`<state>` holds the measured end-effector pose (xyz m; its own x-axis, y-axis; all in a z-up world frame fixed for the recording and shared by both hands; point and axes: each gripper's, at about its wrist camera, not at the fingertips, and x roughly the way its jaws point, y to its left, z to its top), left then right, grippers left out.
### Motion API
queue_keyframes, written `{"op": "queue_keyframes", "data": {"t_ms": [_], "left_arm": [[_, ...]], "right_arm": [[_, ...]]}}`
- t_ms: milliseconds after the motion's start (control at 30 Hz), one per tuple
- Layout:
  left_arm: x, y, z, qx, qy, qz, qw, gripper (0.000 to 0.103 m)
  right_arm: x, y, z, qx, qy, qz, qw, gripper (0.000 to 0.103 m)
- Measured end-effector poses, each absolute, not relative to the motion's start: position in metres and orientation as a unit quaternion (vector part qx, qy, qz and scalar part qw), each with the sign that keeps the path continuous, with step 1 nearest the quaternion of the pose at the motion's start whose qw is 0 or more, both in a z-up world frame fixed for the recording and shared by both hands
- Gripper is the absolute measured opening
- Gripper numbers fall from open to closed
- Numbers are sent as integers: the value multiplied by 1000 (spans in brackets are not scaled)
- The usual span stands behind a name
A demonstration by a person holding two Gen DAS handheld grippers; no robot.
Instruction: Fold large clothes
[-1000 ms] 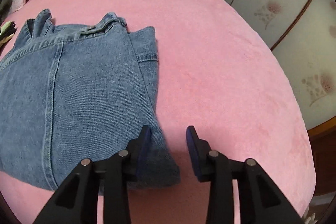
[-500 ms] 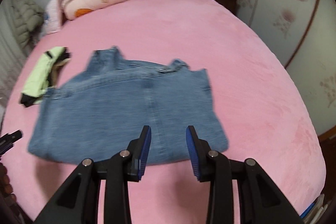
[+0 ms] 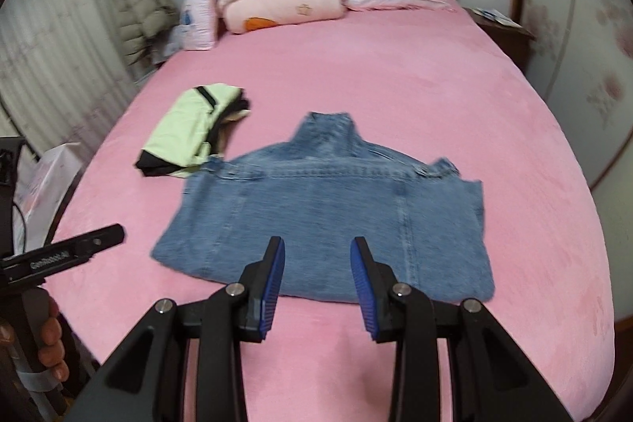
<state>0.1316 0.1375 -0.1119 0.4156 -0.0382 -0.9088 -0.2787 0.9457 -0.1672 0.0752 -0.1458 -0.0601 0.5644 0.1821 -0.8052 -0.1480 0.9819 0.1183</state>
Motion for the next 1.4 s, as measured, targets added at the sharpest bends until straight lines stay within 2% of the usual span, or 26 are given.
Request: {"op": "queue_keyframes", "data": {"t_ms": [233,400,500,600,700,1000,1233,1300,1333,1367,1400], "left_arm": [[103,159,-150,-213,551,82,803,90],[86,191,-225,-334,553,75,760,90],[87,213,-276,-416,519,62,744,90],[99,229,-328,-469,491,46,733,87],[114,237,-355,-489,463,29,738,86],[170,237,-368,-442,423,-45,789,86],[201,241,-372,-473,416,-48,775,85],[207,240,-371,-473,427,-28,770,65],[209,239,-372,-468,435,-21,769,37],[211,239,-372,-458,447,-13,768,25],[212,240,-372,-458,449,-13,767,23]], "right_arm": [[88,-109,-71,-13,464,157,872,34],[100,-85,-109,-40,483,174,857,34],[107,-74,-138,-49,499,170,849,34],[111,-65,-163,-58,516,160,840,34],[113,-57,-185,-64,528,145,834,34],[127,-52,-232,-57,522,100,845,34],[154,-56,-250,-33,510,63,857,24],[158,-59,-252,-33,505,53,861,23],[160,-60,-253,-32,503,50,862,22],[162,-62,-253,-31,500,46,864,20],[164,-65,-254,-30,499,41,865,18]]}}
